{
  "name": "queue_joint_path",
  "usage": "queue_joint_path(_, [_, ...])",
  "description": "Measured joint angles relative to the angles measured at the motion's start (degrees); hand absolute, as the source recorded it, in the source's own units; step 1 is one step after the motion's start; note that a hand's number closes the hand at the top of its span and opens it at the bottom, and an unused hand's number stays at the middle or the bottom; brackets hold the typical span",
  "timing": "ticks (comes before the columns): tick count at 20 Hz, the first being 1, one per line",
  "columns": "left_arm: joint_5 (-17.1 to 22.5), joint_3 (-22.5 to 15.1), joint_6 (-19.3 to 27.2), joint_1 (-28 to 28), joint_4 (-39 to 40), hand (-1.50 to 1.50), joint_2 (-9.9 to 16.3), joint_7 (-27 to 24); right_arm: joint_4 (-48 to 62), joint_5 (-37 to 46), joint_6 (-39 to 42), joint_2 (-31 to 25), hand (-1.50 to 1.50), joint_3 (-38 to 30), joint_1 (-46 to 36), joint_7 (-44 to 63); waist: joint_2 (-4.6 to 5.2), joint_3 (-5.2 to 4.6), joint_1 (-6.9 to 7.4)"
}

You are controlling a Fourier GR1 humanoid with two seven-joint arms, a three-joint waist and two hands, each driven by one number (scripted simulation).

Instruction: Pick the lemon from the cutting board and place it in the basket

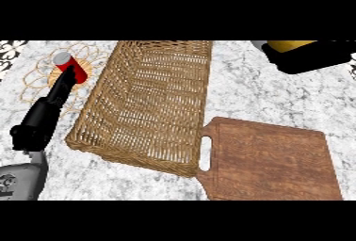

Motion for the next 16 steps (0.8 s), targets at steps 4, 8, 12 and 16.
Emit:
queue_joint_path(4, [1.05,0.69,-1.31,-0.39,-0.43,0.00,0.68,0.66,2.07,-3.02,3.33,3.10,1.50,0.39,-9.98,6.82,0.06,-0.03,0.45])
queue_joint_path(8, [0.55,0.49,-0.97,-0.40,-0.27,0.00,0.09,0.09,6.54,-3.77,5.00,6.93,1.50,1.88,-18.78,12.16,0.15,-0.04,0.60])
queue_joint_path(12, [0.44,0.67,-1.01,-0.82,-0.32,0.00,0.04,0.55,14.10,-3.34,5.11,10.95,1.50,2.79,-26.87,15.23,0.26,-0.05,0.88])
queue_joint_path(16, [0.17,0.81,-0.98,-1.06,0.39,0.00,-0.07,-0.33,22.22,-2.19,3.49,15.62,1.50,3.22,-33.38,17.56,0.35,-0.05,1.02])
